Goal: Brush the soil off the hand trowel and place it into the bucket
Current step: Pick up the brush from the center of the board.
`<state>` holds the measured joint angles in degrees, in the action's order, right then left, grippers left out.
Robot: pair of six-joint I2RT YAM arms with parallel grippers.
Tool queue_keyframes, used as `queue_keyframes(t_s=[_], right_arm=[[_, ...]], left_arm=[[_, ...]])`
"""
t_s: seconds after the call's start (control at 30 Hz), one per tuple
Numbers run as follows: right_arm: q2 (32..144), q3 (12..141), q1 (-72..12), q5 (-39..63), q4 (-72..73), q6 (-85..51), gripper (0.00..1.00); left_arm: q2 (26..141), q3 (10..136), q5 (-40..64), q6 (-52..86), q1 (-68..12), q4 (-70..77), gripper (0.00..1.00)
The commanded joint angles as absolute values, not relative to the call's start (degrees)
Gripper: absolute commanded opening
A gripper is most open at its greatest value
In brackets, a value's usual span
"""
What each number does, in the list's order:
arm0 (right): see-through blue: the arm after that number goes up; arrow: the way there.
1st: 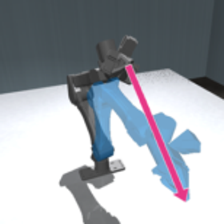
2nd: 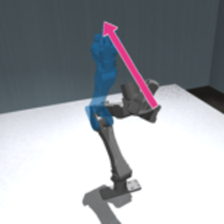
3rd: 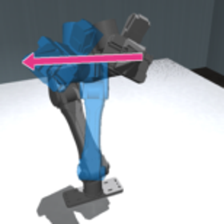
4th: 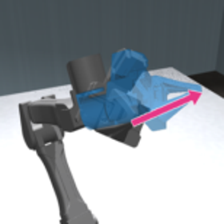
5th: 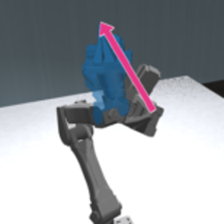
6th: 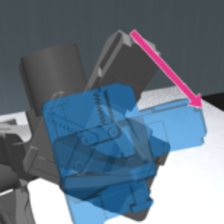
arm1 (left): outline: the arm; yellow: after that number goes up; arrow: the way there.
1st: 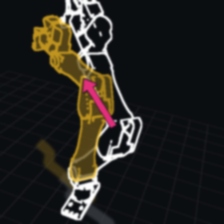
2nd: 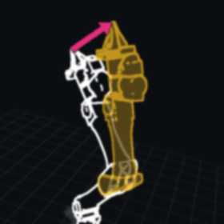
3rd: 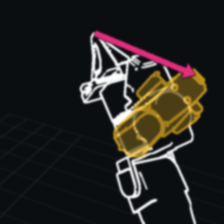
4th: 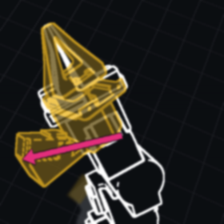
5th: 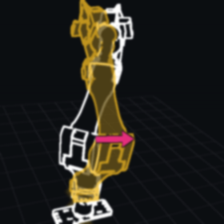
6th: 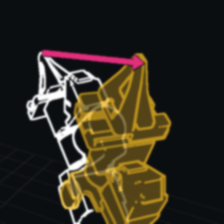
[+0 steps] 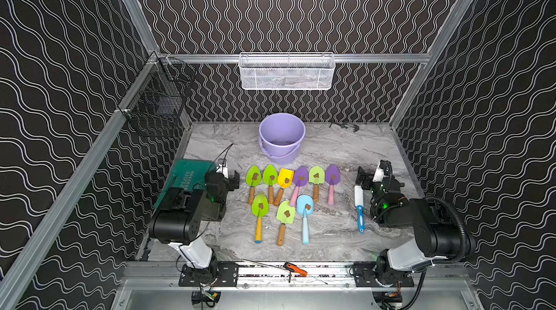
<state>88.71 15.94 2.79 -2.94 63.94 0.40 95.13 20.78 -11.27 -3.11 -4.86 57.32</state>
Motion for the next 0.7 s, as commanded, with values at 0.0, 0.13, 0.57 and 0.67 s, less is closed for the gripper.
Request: queue_keyframes(t_s=[0.0,0.13,0.57,0.67], right_arm=[[88.42,15.23,2.72,-3.08,67.41,0.09,1.00],[88.42,15.30,2.72,-2.98,67.11,0.09,1.00],[88.50,15.58,2.72,-2.85,66.66,-0.26,1.00],[88.48,15.63,2.72,-2.97,66.71,-0.22,1.00]], left_arm=[[95.23,21.29,-11.09,-3.53,-4.86,59.06,0.99],[95.19,21.18,-11.06,-3.52,-5.00,59.13,0.99],[95.28,21.27,-11.04,-3.58,-4.99,58.89,0.99],[95.19,21.27,-11.01,-3.60,-5.00,58.97,0.99]])
